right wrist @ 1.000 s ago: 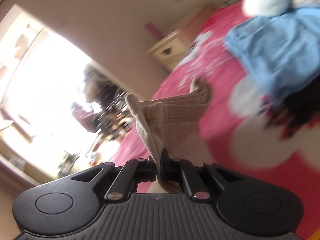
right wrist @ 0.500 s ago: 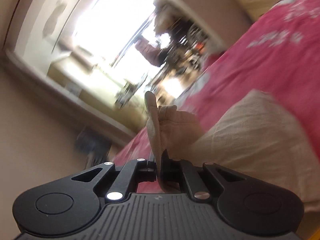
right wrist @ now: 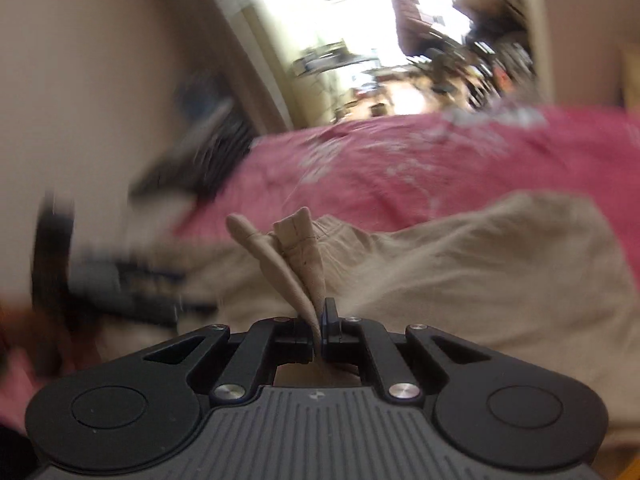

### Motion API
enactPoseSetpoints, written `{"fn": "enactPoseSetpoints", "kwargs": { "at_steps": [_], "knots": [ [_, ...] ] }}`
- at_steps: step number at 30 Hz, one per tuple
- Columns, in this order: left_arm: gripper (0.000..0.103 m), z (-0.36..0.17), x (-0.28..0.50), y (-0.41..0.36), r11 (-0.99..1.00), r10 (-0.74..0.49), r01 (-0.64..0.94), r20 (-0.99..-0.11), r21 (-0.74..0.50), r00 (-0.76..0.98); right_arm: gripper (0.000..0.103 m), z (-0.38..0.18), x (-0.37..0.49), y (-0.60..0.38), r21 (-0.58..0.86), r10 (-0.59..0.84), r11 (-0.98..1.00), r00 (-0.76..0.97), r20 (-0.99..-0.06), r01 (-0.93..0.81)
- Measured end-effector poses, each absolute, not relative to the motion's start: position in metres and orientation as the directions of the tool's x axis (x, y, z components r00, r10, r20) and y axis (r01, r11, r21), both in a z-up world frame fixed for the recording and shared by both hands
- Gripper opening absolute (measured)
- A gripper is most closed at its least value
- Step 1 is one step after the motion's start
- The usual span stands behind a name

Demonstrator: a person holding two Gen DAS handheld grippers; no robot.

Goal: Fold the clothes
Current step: 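Fold the held pants leg over onto the pants with the right gripper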

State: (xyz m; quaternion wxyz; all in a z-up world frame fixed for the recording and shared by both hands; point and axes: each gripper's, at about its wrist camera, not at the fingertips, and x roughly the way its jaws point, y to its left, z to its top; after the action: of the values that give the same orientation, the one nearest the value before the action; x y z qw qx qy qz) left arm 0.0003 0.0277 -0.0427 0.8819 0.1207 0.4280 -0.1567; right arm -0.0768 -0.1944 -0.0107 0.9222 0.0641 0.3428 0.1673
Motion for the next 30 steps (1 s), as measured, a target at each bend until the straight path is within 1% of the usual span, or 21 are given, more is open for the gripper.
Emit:
{"fn": "enactPoseSetpoints", "kwargs": {
  "at_steps": [4,6,8,9,11,12,15,17,21,23,24,25,26,30],
  "knots": [
    [0.076,-0.044,-0.001,0.028,0.918,-0.176,0.389,-0.791,0.084,0.587,0.004,-0.027,-0.097,-0.147,-0.108,0.25,0.902,0.71,-0.658,-0.418],
    [0.076,-0.044,0.0,0.028,0.916,-0.177,0.392,-0.79,0.087,0.587,0.007,-0.037,-0.106,-0.13,-0.223,0.204,0.858,0.705,-0.679,-0.463],
    [0.076,-0.044,-0.001,0.028,0.914,-0.179,0.396,-0.789,0.087,0.587,0.009,-0.043,-0.117,-0.119,-0.306,0.16,0.816,0.7,-0.695,-0.491],
    [0.076,-0.044,-0.001,0.028,0.914,-0.181,0.397,-0.789,0.086,0.587,0.012,-0.04,-0.121,-0.117,-0.312,0.165,0.806,0.698,-0.697,-0.503],
    [0.076,-0.044,0.0,0.029,0.913,-0.184,0.4,-0.789,0.084,0.587,0.022,-0.032,-0.129,-0.114,-0.314,0.185,0.789,0.69,-0.699,-0.529],
    [0.076,-0.045,0.0,0.029,0.912,-0.185,0.401,-0.788,0.084,0.587,0.027,-0.025,-0.133,-0.115,-0.276,0.234,0.786,0.679,-0.696,-0.553],
    [0.076,-0.045,0.0,0.029,0.91,-0.188,0.405,-0.787,0.085,0.587,0.027,-0.003,-0.14,-0.116,-0.18,0.373,0.761,0.648,-0.664,-0.624],
    [0.076,-0.045,0.0,0.029,0.909,-0.19,0.408,-0.786,0.085,0.588,0.027,0.007,-0.141,-0.116,-0.182,0.391,0.762,0.666,-0.635,-0.622],
    [0.076,-0.045,-0.001,0.028,0.908,-0.191,0.409,-0.785,0.086,0.589,0.026,0.003,-0.136,-0.118,-0.213,0.354,0.769,0.679,-0.643,-0.603],
    [0.076,-0.046,-0.001,0.028,0.908,-0.191,0.41,-0.784,0.087,0.59,0.025,0.001,-0.134,-0.119,-0.228,0.336,0.772,0.686,-0.646,-0.593],
    [0.076,-0.046,-0.001,0.028,0.908,-0.191,0.41,-0.784,0.087,0.59,0.022,0.0,-0.133,-0.119,-0.236,0.326,0.773,0.689,-0.647,-0.588],
    [0.076,-0.046,-0.001,0.028,0.908,-0.191,0.41,-0.784,0.087,0.59,0.006,-0.001,-0.131,-0.12,-0.244,0.317,0.775,0.692,-0.649,-0.583],
    [0.076,-0.046,-0.001,0.028,0.908,-0.191,0.41,-0.784,0.087,0.59,0.001,-0.001,-0.13,-0.12,-0.252,0.307,0.776,0.695,-0.65,-0.578],
    [0.076,-0.045,-0.001,0.029,0.907,-0.194,0.412,-0.785,0.085,0.589,0.001,-0.005,-0.125,-0.122,-0.283,0.269,0.78,0.707,-0.655,-0.559]
  ]
}}
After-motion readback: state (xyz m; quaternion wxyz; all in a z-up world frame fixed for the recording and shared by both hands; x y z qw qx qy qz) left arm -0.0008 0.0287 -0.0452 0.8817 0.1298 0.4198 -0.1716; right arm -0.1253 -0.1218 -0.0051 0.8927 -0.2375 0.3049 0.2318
